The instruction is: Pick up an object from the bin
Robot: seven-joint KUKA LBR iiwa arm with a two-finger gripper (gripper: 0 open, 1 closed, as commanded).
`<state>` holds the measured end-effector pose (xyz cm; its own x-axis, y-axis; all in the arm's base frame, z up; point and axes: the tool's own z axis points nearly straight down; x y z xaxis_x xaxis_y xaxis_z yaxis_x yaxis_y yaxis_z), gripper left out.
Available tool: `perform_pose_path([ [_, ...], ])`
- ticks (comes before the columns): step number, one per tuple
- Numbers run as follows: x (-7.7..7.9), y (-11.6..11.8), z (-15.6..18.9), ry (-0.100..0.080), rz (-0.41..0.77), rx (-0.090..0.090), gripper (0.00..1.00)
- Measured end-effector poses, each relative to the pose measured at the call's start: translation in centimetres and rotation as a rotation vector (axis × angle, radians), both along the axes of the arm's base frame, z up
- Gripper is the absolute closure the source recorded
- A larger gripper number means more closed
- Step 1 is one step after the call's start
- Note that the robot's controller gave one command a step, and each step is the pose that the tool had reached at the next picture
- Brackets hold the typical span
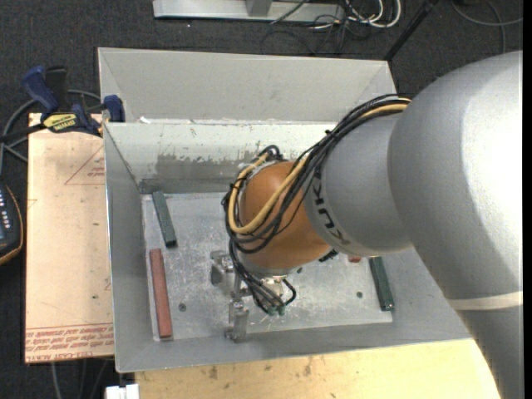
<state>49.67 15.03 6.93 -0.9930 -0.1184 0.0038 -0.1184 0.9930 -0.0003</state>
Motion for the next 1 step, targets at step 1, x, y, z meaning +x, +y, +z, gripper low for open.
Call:
perform_pose_path([
  [1, 0.86, -10.32, 0.05, -0.004, 0.114, -0.002, 0.0],
])
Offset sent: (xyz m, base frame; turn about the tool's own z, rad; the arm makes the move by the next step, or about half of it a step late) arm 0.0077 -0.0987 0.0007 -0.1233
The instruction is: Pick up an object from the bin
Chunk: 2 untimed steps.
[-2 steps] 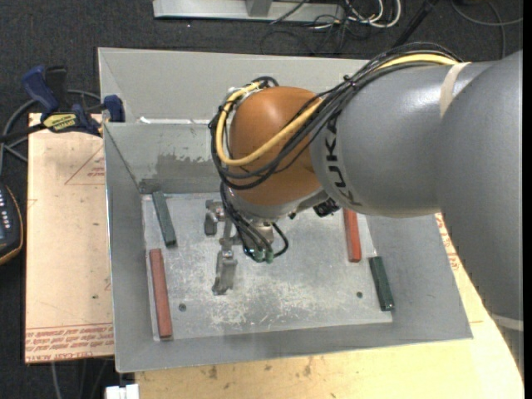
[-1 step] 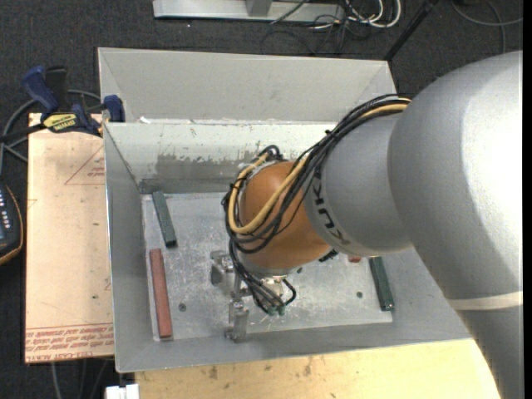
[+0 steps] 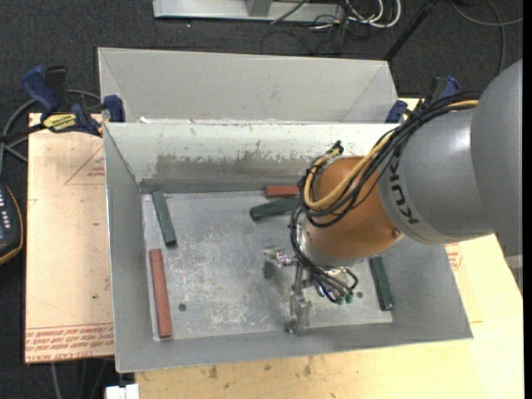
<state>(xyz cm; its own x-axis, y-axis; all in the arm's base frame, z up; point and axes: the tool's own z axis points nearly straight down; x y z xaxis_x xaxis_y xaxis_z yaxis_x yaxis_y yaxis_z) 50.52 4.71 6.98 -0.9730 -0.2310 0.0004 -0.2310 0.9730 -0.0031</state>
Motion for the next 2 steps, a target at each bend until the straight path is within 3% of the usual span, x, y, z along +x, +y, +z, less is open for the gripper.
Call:
perform_pose_path([
  [1, 8.7, -4.9, 0.2, -0.008, -0.103, 0.003, 0.0],
  [2, 13.4, -5.2, 0.0, 0.001, -0.109, 0.004, 0.0],
])
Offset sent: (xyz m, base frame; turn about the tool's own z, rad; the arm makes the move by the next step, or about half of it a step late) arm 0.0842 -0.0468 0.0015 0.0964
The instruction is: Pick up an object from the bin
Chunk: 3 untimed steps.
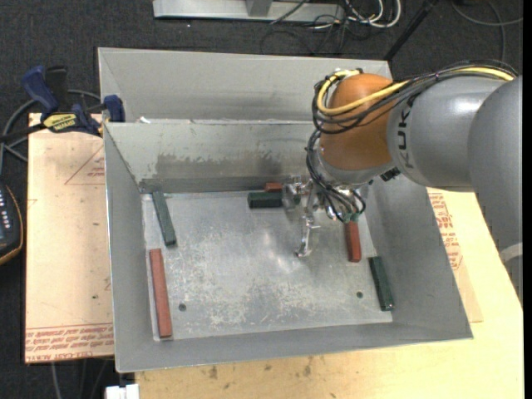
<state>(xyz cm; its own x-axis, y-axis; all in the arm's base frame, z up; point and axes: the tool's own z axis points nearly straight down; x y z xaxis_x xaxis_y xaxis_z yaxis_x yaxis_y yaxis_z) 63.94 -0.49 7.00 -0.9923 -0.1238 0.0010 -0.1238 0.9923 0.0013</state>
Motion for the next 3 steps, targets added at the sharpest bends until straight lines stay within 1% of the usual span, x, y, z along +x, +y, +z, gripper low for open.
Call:
perform_pose_path([
  [1, 1.7, 6.3, 0.2, -0.009, 0.086, 0.002, 0.0],
  [2, 1.8, 6.1, 0.4, -0.012, 0.079, 0.002, 1.0],
  [3, 0.3, 7.6, 20.1, -0.014, 0.018, 0.002, 1.0],
])
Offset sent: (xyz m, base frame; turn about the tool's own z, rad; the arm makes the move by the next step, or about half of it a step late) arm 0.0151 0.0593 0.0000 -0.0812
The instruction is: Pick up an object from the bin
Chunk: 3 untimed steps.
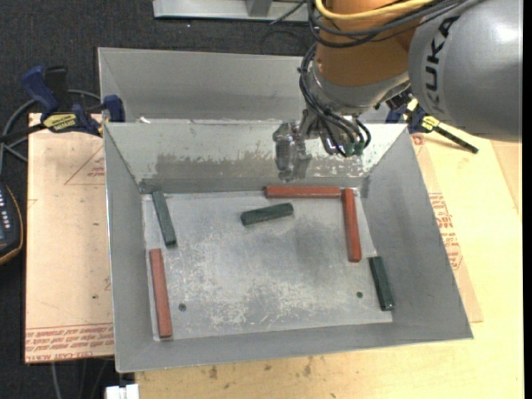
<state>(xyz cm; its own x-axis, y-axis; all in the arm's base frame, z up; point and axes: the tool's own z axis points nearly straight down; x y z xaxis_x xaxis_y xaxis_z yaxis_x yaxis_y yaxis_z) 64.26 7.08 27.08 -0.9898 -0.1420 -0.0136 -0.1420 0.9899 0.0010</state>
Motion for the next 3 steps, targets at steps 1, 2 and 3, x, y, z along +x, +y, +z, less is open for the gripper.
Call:
perform_pose_path([
  [1, -0.6, 7.5, -6.1, 0.015, 0.204, -0.001, 1.0],
  [2, -3.1, -0.7, -9.9, 0.014, -0.021, -0.004, 1.0],
  [3, -1.2, 1.1, -5.6, 0.006, 0.134, -0.002, 1.0],
])
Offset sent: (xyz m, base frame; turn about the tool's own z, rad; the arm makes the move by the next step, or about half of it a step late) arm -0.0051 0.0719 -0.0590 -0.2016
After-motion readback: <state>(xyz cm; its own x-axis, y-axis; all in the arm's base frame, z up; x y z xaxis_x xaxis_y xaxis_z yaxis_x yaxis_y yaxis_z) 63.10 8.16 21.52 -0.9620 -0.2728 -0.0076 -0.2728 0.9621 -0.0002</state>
